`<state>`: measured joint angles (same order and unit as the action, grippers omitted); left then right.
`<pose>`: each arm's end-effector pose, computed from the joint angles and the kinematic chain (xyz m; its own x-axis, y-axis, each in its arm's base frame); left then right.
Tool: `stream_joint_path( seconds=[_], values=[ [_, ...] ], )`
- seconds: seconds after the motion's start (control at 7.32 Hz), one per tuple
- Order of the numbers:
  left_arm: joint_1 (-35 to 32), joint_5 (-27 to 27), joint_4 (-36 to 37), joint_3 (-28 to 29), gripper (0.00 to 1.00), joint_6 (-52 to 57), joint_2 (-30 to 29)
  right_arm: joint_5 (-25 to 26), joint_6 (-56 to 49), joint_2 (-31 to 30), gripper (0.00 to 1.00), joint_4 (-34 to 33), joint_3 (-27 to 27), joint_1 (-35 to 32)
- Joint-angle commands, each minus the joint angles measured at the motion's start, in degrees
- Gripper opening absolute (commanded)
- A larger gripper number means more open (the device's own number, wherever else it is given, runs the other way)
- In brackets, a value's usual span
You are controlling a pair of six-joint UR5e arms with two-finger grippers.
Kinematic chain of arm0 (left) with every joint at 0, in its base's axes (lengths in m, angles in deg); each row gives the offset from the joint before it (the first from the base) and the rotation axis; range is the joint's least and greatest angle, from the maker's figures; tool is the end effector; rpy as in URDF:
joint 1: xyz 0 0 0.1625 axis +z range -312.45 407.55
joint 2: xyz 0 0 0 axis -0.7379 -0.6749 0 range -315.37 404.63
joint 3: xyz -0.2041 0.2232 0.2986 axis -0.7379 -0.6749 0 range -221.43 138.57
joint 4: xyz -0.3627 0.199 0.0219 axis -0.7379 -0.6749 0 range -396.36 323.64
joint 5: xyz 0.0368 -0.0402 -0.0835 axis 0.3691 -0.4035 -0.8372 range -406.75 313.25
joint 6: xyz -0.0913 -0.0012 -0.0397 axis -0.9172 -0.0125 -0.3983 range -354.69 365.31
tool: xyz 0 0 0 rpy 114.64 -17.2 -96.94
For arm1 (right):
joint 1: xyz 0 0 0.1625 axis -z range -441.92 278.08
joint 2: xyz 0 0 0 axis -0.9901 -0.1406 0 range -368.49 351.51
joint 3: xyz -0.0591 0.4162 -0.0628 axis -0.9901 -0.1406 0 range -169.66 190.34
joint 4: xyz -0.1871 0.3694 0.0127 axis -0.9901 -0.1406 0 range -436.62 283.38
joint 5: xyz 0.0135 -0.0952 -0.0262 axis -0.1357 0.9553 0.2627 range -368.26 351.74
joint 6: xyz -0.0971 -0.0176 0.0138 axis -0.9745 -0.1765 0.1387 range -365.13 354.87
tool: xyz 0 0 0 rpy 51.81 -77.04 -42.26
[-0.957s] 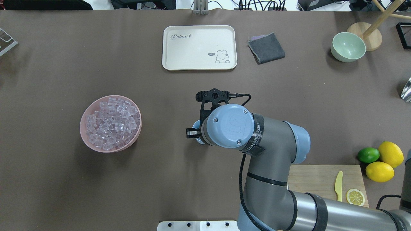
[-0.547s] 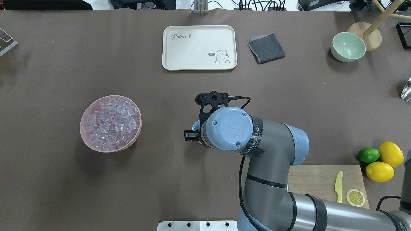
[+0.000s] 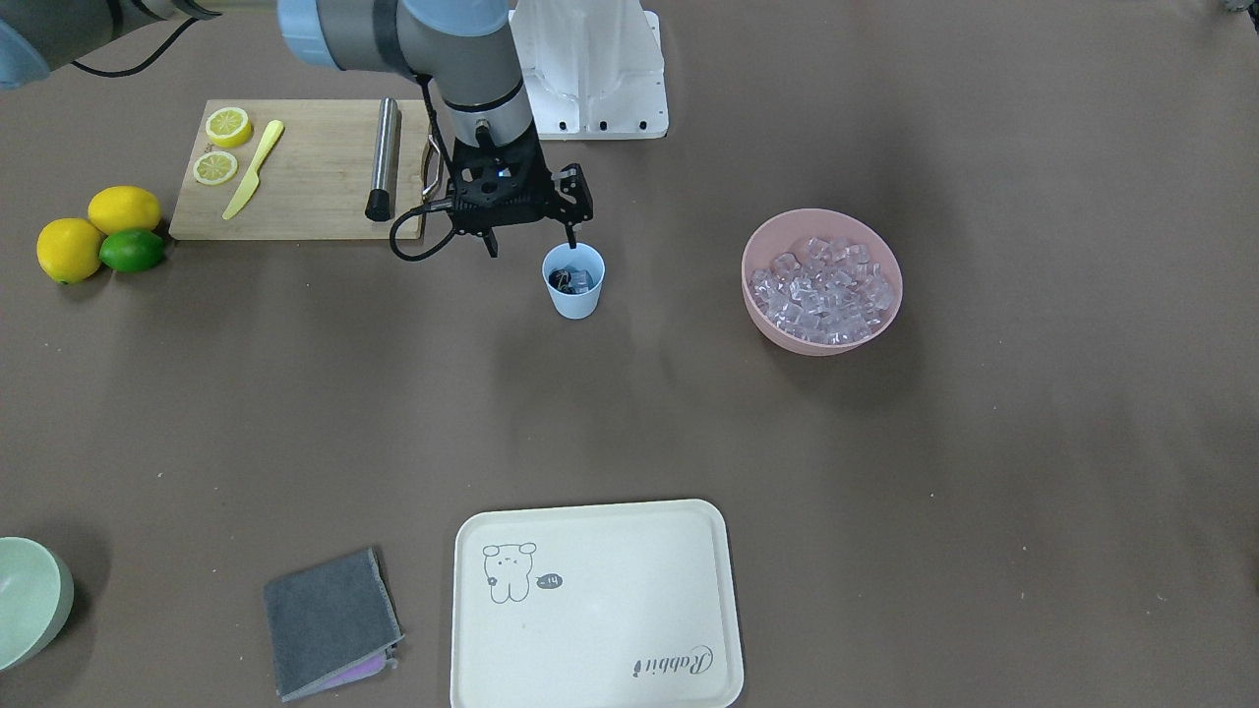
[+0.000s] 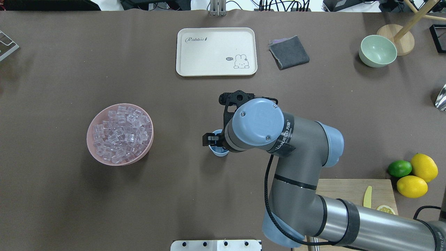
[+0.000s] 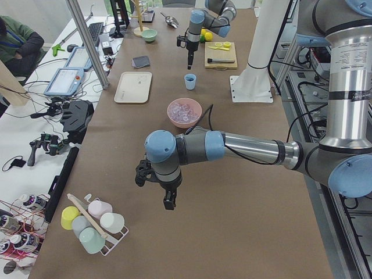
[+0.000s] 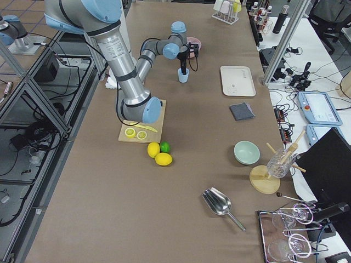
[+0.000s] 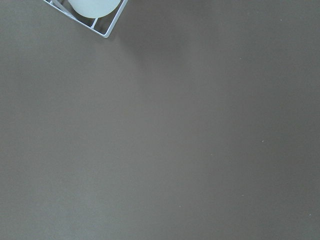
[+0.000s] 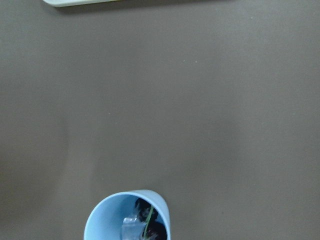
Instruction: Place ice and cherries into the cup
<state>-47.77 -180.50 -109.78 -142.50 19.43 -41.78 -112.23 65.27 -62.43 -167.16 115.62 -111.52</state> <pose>-0.1059 -0.4415 0.6224 0.7099 0.0694 -0.7008 -0.0843 0.9964 0.0134 -0.4966 -0.4078 0.1837 0.6240 -0.0200 0.7812 -0.1140 0.9866 0.1163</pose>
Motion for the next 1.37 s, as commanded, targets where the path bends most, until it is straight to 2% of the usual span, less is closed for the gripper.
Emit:
stream_joint_path(
  seconds=[0.0, 0.14, 0.27, 0.55, 0.68, 0.82, 0.96, 1.23],
  values=[
    [0.23, 0.07, -14.72, 3.68, 0.99, -2.25, 5.6, -7.16, -5.78, -3.26, 1.0, -0.07, 1.32, -7.79],
    [0.49, -0.01, -19.87, 3.52, 0.99, -6.7, 7.29, -12.69, -10.07, -6.84, 1.0, -0.07, 4.38, -13.4],
    [1.54, 0.07, -20.27, 3.17, 0.99, -11.7, 7.22, -15.88, -15.94, -10.8, 1.0, -0.07, 6.32, -17.81],
    [3.74, -0.01, -20.01, 2.64, 0.99, -12.9, 6.69, -16.96, -26.07, -16.34, 1.0, -0.33, 6.25, -25.72],
    [4.09, -0.02, -19.84, 2.38, 0.99, -15.25, 6.61, -18.18, -32.02, -16.37, 1.0, -6.43, 6.34, -31.51],
    [5.05, -0.02, -20.18, 2.37, 0.99, -16.23, 6.69, -18.46, -45.05, -14.89, 1.0, -15.89, 6.78, -35.39],
    [5.06, 0.07, -20.1, 2.37, 0.99, -16.24, 6.69, -18.46, -56.84, -15.75, 1.0, -20.07, 5.83, -40.31],
    [5.06, 0.07, -20.19, 2.37, 0.99, -16.24, 6.69, -18.9, -74.99, -23.72, 1.0, -20.29, 4.15, -50.5]
  ],
)
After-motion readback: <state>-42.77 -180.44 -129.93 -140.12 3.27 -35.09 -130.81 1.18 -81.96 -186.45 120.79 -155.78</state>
